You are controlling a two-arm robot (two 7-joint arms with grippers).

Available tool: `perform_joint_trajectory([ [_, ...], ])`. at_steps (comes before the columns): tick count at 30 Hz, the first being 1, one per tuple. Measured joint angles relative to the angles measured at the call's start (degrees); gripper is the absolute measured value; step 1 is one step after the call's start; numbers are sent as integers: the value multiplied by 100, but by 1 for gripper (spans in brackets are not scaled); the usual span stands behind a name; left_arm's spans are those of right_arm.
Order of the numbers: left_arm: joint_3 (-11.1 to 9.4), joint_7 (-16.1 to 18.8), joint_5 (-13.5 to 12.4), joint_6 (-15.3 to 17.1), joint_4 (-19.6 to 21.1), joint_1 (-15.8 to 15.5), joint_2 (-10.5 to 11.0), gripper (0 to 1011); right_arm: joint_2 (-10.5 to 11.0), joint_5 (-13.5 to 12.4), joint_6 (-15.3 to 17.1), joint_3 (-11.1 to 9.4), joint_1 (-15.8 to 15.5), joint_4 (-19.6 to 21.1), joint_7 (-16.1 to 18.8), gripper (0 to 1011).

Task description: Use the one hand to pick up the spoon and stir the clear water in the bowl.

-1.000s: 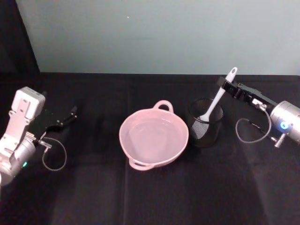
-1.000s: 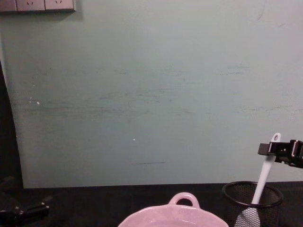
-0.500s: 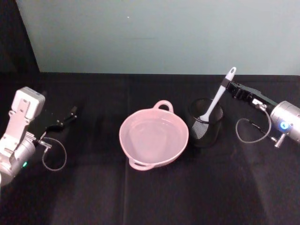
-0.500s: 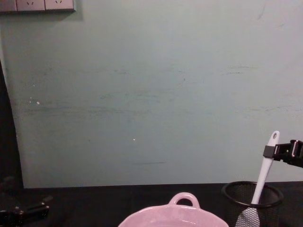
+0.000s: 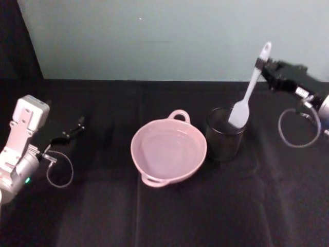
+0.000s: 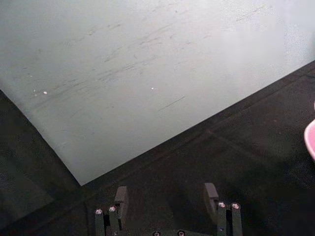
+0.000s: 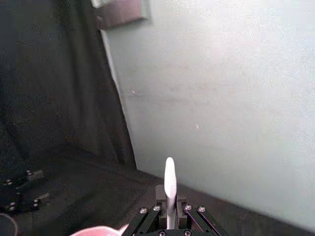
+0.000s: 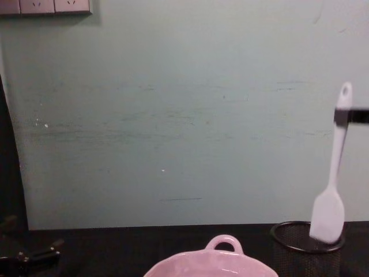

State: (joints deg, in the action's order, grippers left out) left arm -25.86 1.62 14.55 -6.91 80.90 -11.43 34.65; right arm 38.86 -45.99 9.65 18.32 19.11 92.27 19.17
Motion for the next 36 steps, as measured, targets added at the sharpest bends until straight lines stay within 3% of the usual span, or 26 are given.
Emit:
perform_joint_trajectory([
  [4, 0, 0, 0, 0, 0, 0, 0, 1011, 194, 119, 87, -90, 46, 416, 88, 110],
  [10, 0, 0, 0, 0, 0, 0, 0, 1011, 280, 155, 306, -141, 309, 821, 263, 111],
  [12, 0, 0, 0, 0, 0, 0, 0, 1011, 273, 146, 364, -111, 398, 882, 321, 111],
  [16, 0, 0, 0, 0, 0, 0, 0, 1011, 149, 168, 382, 158, 648, 963, 569, 111],
  [22, 0, 0, 0, 0, 0, 0, 0, 1011, -303, 383, 78, 760, 804, 613, 881, 111],
  [28, 0, 0, 0, 0, 0, 0, 0, 1011, -625, 798, -451, 1166, 776, 147, 1123, 110],
  [36, 0, 0, 0, 0, 0, 0, 0, 1011, -793, 1311, -1018, 1323, 586, -310, 1195, 111],
])
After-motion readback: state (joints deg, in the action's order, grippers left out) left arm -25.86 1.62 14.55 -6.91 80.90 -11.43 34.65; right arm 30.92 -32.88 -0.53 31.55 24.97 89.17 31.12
